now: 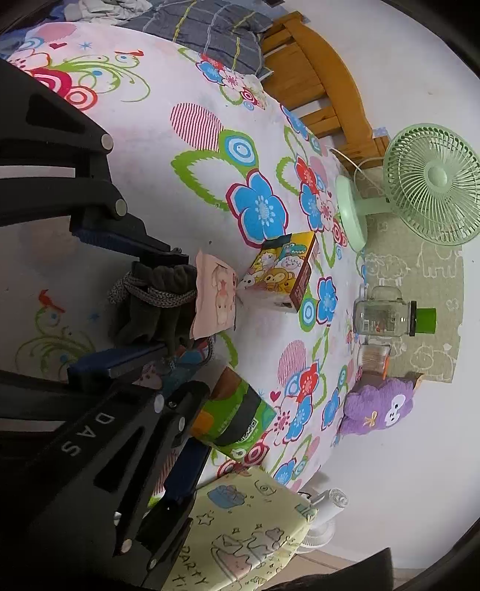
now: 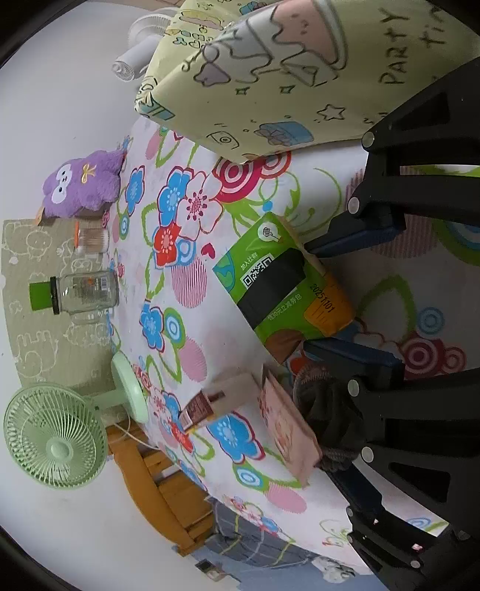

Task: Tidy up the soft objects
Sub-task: 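Grasp the grey glove bundle with the left tool while the right tool grasps the green snack bag, then lift and carry the grey gloves and green bag over the yellow box with both tools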

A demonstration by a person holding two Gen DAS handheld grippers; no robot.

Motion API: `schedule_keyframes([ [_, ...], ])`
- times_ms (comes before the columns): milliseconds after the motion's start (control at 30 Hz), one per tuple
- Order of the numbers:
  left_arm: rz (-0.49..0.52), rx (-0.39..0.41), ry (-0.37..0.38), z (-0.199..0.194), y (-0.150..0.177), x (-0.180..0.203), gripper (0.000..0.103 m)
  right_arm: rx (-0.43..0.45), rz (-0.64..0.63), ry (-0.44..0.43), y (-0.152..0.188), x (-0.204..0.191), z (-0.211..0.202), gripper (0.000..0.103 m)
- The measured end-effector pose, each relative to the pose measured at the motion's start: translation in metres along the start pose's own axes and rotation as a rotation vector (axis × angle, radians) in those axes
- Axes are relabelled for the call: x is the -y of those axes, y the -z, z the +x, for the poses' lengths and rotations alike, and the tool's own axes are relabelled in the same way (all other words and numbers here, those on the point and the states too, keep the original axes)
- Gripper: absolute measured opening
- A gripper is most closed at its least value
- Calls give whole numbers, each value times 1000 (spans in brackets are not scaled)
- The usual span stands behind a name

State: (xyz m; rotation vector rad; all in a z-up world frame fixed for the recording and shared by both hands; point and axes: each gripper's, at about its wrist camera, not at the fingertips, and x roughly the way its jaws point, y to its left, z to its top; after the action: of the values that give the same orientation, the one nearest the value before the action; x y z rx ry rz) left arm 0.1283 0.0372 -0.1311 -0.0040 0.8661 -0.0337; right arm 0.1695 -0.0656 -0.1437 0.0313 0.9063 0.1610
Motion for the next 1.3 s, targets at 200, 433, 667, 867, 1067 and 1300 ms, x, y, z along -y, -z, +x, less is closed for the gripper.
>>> schedule_keyframes([
  [200, 5, 23, 1, -15, 4, 4, 45, 18, -4, -18, 6, 0, -16, 47],
  [433, 11, 67, -8, -36, 6, 9, 45, 63, -2, -35, 10, -1, -40, 47],
  [667, 17, 117, -17, -59, 7, 12, 45, 114, -11, -51, 11, -4, -67, 47],
  [867, 21, 154, -13, -75, 5, 15, 45, 150, -19, -54, 10, -7, -86, 47],
  [1067, 24, 192, -9, -91, 3, 17, 45, 189, -26, -49, 7, -7, -106, 47],
  [1300, 29, 234, 1, -107, 2, 21, 45, 227, -32, -43, 5, -6, -123, 47],
])
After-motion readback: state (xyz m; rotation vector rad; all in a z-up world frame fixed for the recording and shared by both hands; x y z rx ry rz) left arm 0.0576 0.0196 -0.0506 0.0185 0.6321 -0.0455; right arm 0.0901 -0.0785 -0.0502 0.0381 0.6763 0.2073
